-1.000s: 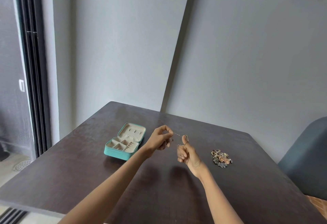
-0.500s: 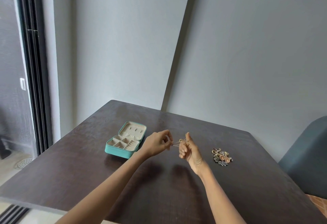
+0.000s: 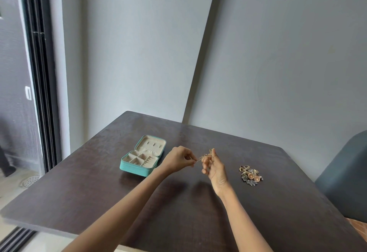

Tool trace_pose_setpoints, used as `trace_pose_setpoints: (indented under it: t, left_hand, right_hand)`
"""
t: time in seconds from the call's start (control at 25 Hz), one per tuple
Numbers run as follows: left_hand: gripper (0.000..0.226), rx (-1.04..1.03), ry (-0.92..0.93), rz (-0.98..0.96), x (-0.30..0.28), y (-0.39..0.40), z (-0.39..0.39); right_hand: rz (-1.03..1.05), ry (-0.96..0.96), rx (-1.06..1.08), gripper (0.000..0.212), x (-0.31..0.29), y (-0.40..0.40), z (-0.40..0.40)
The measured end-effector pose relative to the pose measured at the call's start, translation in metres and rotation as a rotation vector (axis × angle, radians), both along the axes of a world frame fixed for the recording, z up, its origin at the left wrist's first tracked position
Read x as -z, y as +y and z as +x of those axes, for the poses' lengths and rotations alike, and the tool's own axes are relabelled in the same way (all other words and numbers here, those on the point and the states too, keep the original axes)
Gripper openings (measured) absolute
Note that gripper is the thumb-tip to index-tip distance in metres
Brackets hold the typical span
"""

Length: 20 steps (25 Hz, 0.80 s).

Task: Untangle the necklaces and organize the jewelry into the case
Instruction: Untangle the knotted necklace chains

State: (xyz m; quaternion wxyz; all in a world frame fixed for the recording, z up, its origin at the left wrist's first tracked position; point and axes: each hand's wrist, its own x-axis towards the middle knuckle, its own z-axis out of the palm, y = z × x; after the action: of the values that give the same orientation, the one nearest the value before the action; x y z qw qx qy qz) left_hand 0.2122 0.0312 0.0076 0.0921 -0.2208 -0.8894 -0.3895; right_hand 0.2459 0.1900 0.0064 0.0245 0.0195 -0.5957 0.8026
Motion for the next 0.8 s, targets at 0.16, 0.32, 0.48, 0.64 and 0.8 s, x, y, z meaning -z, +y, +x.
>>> trace_pose_setpoints:
  t: [0.16, 0.32, 0.48, 0.64, 0.8]
  left_hand:
    - [0.009, -0.020, -0.096, 0.181, -0.006, 0.000, 0.005]
    - [0.003, -0.035, -0.151, 0.295, -0.013, 0.002, 0.008]
    - [0.012, -0.019, -0.035, -0.004, -0.020, 0.003, 0.010]
    - [0.022, 0.050, 0.026, -0.166, -0.023, 0.001, 0.016]
    - [0.033, 0.074, 0.067, -0.205, -0.022, 0.001, 0.017]
  right_hand:
    - [-0.047, 0.026, 0.025, 0.072, 0.004, 0.000, -0.003]
    - [-0.134, -0.009, -0.006, 0.077, 0.011, 0.001, -0.001]
    - [-0.344, -0.012, 0.019, 0.063, 0.011, -0.001, 0.000]
    - [-0.418, -0.014, 0.051, 0.045, 0.012, 0.002, 0.001]
    - [-0.447, -0.049, 0.046, 0.034, 0.009, 0.004, 0.004]
